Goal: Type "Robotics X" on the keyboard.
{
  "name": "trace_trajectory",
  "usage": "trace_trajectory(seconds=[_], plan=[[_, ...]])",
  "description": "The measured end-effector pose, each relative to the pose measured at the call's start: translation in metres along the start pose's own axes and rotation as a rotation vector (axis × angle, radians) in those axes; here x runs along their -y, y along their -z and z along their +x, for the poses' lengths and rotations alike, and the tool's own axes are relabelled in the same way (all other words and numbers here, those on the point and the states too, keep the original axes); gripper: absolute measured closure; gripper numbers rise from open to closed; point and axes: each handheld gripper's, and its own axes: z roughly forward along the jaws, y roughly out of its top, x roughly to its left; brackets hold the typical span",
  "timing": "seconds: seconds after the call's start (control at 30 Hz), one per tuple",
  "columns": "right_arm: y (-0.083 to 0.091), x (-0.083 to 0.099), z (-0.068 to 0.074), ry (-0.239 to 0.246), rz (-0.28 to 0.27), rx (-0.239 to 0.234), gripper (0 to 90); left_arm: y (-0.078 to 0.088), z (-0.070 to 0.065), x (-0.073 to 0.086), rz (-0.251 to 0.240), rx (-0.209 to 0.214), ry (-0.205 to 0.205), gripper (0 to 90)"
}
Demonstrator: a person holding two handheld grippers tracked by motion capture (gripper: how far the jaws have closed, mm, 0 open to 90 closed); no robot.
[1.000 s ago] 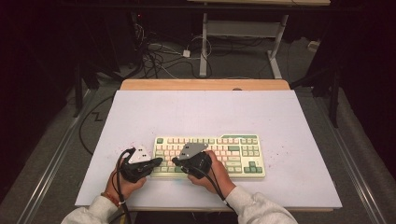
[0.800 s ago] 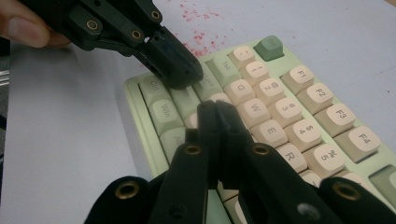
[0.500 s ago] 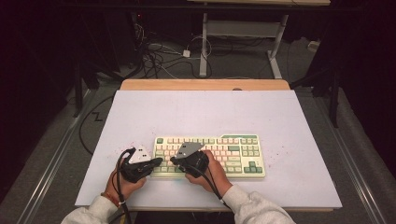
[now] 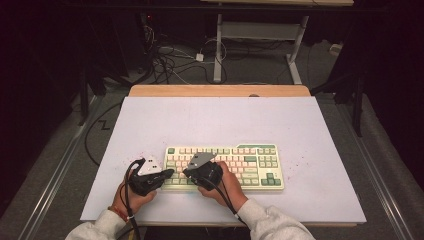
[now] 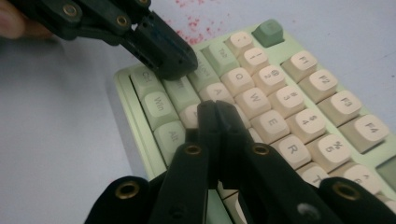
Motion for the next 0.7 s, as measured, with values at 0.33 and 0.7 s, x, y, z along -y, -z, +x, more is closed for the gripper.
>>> trace_trajectory(seconds=[0.33,0.7], plan=[[0.018,0.003,0.0,0.006,-0.067,-0.012,90.0,0.0,-0.003,-0.001,-0.003,-0.021,-0.016,87.9],[0.041,0.008,-0.01,-0.016,-0.111,0.017,90.0,0.01,0.001,-0.001,-0.056,-0.062,0.01,87.7]])
